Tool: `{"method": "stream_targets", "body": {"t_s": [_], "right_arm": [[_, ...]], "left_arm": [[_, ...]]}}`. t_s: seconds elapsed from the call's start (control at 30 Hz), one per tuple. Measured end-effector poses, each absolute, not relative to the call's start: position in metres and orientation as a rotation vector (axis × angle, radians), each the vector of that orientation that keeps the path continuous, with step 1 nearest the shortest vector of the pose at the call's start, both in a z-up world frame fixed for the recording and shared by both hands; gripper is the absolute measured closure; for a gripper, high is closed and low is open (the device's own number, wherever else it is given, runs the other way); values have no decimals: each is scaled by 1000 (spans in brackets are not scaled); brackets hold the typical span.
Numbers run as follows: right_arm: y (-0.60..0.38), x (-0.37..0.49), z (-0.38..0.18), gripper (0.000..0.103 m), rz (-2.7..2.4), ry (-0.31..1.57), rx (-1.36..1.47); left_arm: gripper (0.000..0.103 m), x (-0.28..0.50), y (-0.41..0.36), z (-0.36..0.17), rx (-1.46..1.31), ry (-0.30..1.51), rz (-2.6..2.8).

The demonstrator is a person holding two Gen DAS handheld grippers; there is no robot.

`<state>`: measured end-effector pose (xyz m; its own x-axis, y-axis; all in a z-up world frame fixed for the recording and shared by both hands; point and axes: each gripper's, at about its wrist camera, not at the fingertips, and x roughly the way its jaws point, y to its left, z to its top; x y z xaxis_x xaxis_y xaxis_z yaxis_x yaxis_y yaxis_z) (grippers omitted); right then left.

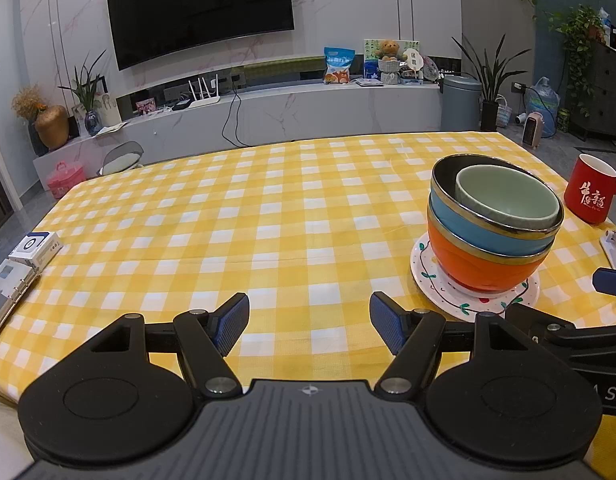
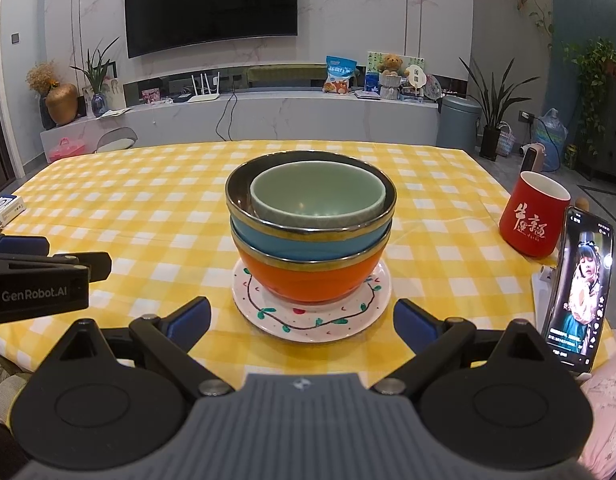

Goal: Organize plates and bowls

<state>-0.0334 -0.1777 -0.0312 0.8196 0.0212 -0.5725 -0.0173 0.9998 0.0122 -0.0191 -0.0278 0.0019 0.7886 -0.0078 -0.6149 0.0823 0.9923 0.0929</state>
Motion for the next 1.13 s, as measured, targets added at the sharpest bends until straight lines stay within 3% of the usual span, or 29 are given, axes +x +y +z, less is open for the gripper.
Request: {"method": "stream_targets", "body": {"t_s": [1.13], "right_arm": [[-180,-30,-33,7,16,627,25]], "left_arm": [[21,-19,-28,3,131,657,-61]]}}
